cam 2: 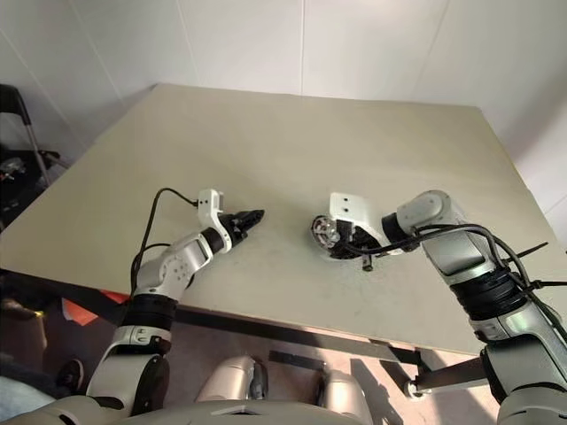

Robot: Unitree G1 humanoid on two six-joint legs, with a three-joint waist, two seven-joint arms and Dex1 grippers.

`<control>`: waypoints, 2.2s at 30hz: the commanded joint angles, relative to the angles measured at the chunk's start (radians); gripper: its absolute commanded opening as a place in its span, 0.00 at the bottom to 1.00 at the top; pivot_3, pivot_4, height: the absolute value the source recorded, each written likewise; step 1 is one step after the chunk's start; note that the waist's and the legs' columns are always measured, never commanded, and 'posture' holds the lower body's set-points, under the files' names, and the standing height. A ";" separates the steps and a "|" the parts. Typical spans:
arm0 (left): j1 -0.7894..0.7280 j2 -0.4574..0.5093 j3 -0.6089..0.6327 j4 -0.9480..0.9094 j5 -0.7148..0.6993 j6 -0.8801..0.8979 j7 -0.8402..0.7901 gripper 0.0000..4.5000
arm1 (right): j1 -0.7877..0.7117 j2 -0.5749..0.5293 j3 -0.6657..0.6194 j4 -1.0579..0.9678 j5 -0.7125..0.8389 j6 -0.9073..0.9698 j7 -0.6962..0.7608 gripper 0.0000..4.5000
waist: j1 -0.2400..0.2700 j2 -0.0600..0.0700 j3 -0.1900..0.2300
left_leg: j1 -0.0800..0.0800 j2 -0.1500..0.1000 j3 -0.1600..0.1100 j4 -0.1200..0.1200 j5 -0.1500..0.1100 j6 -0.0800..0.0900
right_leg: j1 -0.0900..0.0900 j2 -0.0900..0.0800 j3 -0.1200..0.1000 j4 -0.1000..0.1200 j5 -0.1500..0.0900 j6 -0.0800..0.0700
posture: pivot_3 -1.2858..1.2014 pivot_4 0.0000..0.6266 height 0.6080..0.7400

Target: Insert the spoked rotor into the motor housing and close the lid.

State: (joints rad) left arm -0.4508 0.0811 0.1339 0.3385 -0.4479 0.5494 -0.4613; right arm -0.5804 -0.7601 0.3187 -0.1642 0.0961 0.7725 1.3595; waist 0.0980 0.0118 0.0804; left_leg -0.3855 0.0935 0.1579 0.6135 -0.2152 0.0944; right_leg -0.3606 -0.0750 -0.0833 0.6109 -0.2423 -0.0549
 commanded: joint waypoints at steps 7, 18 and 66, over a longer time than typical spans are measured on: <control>0.025 0.006 0.002 -0.050 -0.001 -0.003 0.011 0.53 | -0.150 0.172 0.018 0.126 -0.005 0.286 -0.304 0.00 | -0.001 0.000 0.000 | 0.002 0.000 0.000 -0.001 0.002 -0.010 | 0.001 0.000 0.000 0.001 0.000 0.000 | 0.52 0.00 1.00; 0.042 0.021 0.013 -0.077 -0.006 0.002 0.022 0.53 | -0.193 0.243 0.026 0.175 0.067 0.352 -0.389 0.28 | -0.002 0.000 0.000 | 0.007 0.000 0.000 -0.002 0.003 -0.012 | 0.005 0.000 0.000 0.001 0.000 0.000 | 0.52 0.00 1.00; -0.056 -0.003 -0.121 -0.069 -0.037 0.091 -0.148 0.53 | 0.081 0.573 -1.065 0.186 1.031 0.782 -1.642 0.51 | 0.000 0.007 0.000 | 0.013 0.000 0.003 -0.020 0.010 -0.024 | 0.004 0.000 0.001 -0.004 -0.001 -0.001 | 0.52 0.00 1.00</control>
State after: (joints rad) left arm -0.5026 0.0726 0.0120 0.3048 -0.4866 0.6418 -0.6060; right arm -0.4727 -0.1855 -0.7430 0.0316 1.1273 1.5738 -0.2875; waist 0.0982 0.0185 0.0807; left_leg -0.3731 0.0931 0.1614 0.5935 -0.2054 0.0708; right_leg -0.3573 -0.0750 -0.0828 0.6063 -0.2435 -0.0564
